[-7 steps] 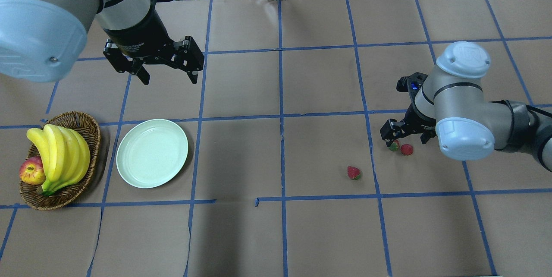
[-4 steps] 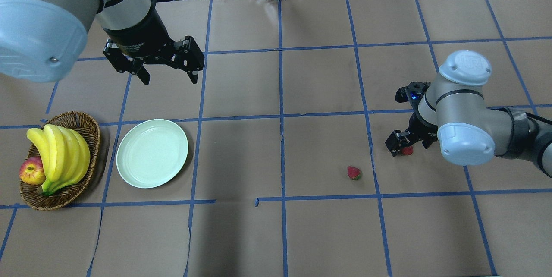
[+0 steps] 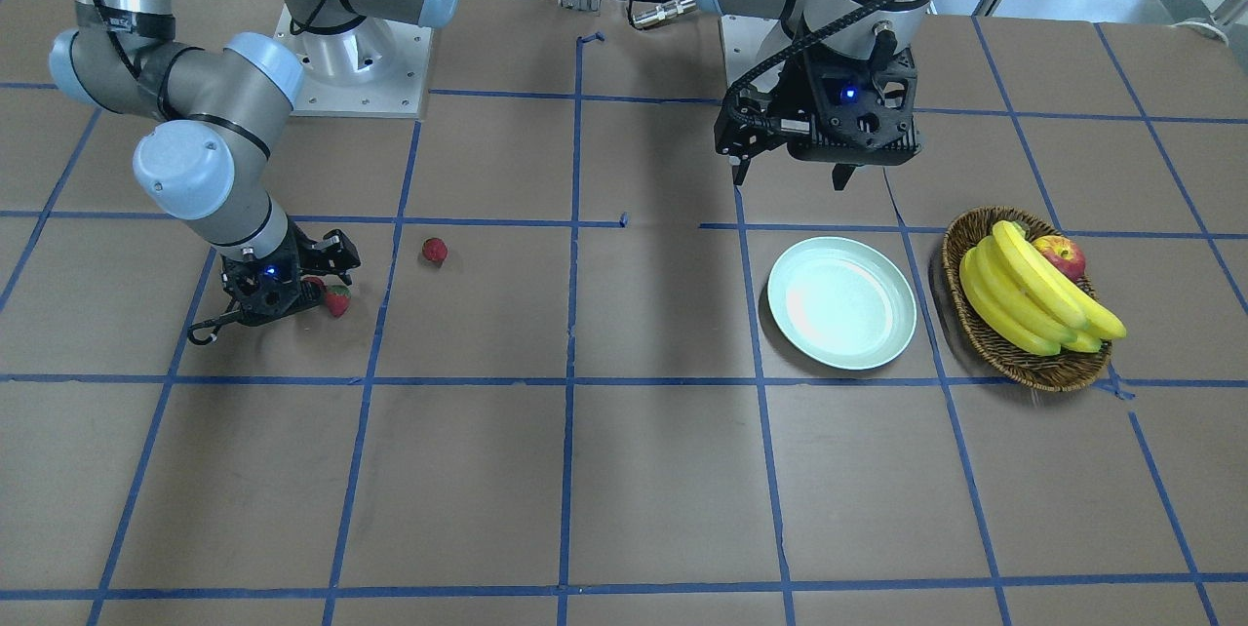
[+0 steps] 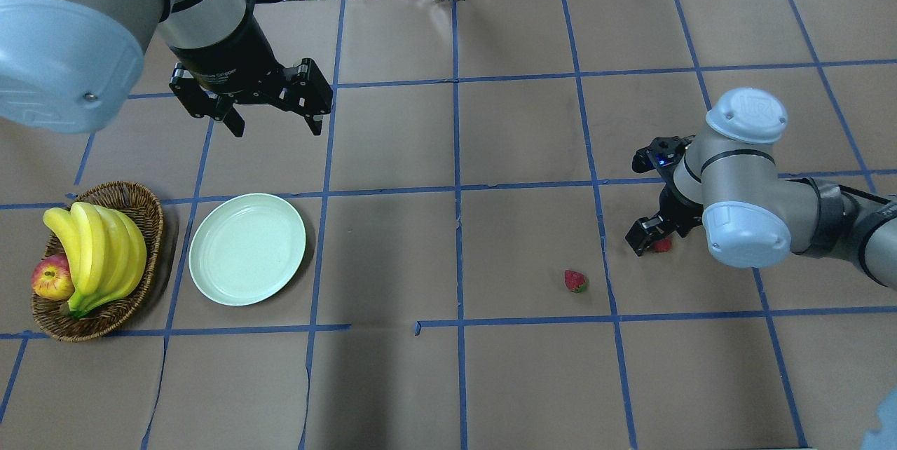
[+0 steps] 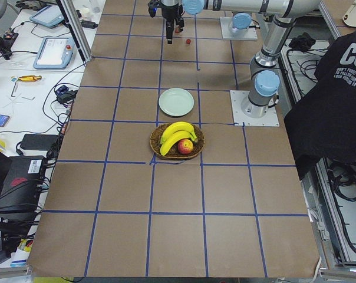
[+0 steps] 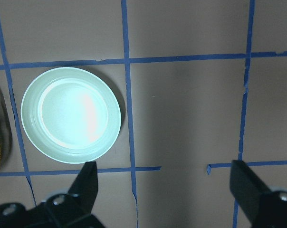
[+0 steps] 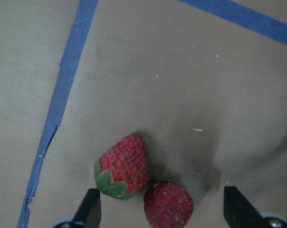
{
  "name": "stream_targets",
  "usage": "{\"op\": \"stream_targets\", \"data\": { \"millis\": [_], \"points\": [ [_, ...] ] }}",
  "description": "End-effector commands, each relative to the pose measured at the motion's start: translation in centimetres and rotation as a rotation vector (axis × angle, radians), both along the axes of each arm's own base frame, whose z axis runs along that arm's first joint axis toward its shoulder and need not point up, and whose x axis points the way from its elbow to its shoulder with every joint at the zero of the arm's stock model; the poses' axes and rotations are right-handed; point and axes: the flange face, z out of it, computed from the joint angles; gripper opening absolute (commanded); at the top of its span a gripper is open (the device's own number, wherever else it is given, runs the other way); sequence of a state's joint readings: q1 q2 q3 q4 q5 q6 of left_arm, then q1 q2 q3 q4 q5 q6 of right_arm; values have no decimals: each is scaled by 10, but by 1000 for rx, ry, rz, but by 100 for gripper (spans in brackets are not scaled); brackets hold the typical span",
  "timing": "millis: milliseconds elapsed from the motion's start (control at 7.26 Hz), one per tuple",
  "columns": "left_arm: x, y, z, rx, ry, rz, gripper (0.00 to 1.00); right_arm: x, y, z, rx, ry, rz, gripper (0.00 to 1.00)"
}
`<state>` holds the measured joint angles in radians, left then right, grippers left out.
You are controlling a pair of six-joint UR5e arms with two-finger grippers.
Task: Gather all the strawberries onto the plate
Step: 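Close the right gripper on the round strawberry and lift it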
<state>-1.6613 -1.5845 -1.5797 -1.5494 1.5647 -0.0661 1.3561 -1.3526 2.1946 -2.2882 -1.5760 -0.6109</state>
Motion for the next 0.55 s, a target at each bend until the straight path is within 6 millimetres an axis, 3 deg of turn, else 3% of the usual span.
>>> {"op": "stream_targets", "data": {
  "millis": [0, 138, 276, 413],
  "points": [
    [0, 0, 1, -1, 0, 0, 100, 0, 1, -1, 3, -7, 51, 89],
    [0, -1, 0, -1, 0, 0, 100, 1, 4, -4, 9, -10, 53, 88],
    [0, -2, 1, -10, -1, 0, 100, 1, 7, -6, 17, -7, 56, 81],
    [0, -2, 2, -12, 1, 0, 100, 1, 9, -7, 20, -9, 72, 67]
  ]
}}
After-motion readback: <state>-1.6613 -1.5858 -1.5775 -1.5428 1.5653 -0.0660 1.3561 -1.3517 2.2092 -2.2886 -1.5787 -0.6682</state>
